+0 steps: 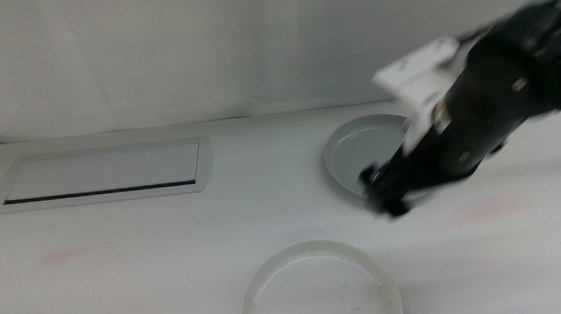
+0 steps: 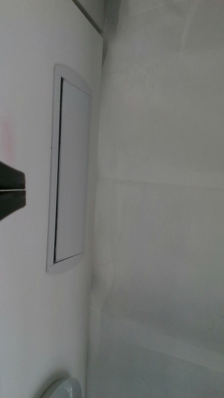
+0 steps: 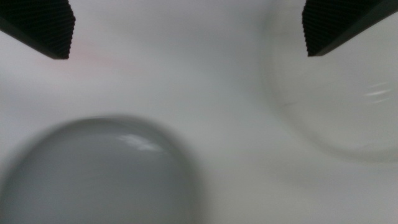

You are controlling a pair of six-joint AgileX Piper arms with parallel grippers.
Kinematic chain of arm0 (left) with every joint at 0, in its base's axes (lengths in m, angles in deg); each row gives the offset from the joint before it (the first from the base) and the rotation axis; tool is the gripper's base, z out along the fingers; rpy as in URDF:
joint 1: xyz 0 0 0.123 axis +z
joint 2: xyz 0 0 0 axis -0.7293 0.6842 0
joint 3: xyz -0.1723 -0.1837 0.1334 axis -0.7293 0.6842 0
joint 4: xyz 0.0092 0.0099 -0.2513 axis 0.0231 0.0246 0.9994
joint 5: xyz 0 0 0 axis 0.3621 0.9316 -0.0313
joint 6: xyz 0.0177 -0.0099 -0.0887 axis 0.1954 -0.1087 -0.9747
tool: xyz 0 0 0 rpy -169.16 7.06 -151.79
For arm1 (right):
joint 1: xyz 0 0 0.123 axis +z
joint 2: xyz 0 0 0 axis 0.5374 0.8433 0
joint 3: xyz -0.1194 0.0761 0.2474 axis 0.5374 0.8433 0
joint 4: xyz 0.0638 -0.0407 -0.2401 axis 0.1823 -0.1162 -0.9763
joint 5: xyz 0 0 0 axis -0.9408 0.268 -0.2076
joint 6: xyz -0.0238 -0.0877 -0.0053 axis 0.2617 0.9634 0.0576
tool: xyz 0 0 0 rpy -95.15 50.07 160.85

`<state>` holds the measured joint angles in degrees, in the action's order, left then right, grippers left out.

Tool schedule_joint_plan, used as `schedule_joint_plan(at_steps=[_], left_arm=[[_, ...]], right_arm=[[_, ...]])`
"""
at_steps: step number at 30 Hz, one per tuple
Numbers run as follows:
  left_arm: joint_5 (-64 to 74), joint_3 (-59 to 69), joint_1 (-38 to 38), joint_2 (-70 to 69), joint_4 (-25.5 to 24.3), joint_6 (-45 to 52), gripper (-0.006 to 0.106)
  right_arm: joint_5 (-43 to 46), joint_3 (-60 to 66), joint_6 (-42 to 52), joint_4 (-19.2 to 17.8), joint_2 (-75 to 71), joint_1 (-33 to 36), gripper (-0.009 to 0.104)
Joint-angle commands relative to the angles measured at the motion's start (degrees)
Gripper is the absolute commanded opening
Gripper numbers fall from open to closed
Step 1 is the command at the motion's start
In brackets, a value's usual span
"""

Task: Stack the three bowls on top of each other.

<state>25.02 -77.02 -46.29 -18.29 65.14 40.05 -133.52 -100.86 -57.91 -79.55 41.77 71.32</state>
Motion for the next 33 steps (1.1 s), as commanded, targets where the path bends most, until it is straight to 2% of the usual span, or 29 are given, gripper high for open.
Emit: schedule_joint_plan(at_steps=[1, 4, 5, 8, 13, 18, 25, 30, 33], left_arm=[[-0.8, 2.3, 0.1, -0.5, 0.3, 0.1, -0.002], [-0.9, 2.3, 0.1, -0.5, 0.3, 0.1, -0.002], [-0.9, 2.3, 0.1, -0.5, 0.3, 0.1, -0.002], [-0.9, 2.3, 0.1, -0.5, 0.3, 0.1, -0.002], [-1.0, 2.3, 0.1, -0.5, 0.3, 0.1, -0.002], [-1.0, 2.3, 0.1, -0.5, 0.3, 0.1, -0.002], [-1.0, 2.3, 0.1, -0.5, 0.3, 0.1, -0.002], [-1.0, 2.3, 0.1, -0.5, 0.3, 0.1, -0.002], [-1.0, 2.3, 0.1, -0.5, 0.3, 0.1, -0.002]], right_arm=[[-6.2, -2.9, -6.7, -12.2, -4.1, -0.3, 0.103], [-9.9, -3.6, -10.6, -18.7, -8.5, -2.8, 0.103], [-10.6, -3.6, -10.7, -18.7, -9.8, -4.1, 0.103], [-12.5, -3.6, -10.5, -16.6, -14.3, -10.1, 0.103], [-11.4, -3.5, -7.5, -10.5, -21.4, -17.3, 0.103], [-7.9, -3.5, -7.4, -9.8, -21.8, -17.5, 0.103], [0.2, -4.9, -8.7, -9.3, -13.6, -18.4, 0.103], [1.1, -9.2, -8.2, -7.0, -5.2, -20.0, 0.103], [1.2, -11.9, -7.3, -7.0, 0.4, -20.0, 0.103]])
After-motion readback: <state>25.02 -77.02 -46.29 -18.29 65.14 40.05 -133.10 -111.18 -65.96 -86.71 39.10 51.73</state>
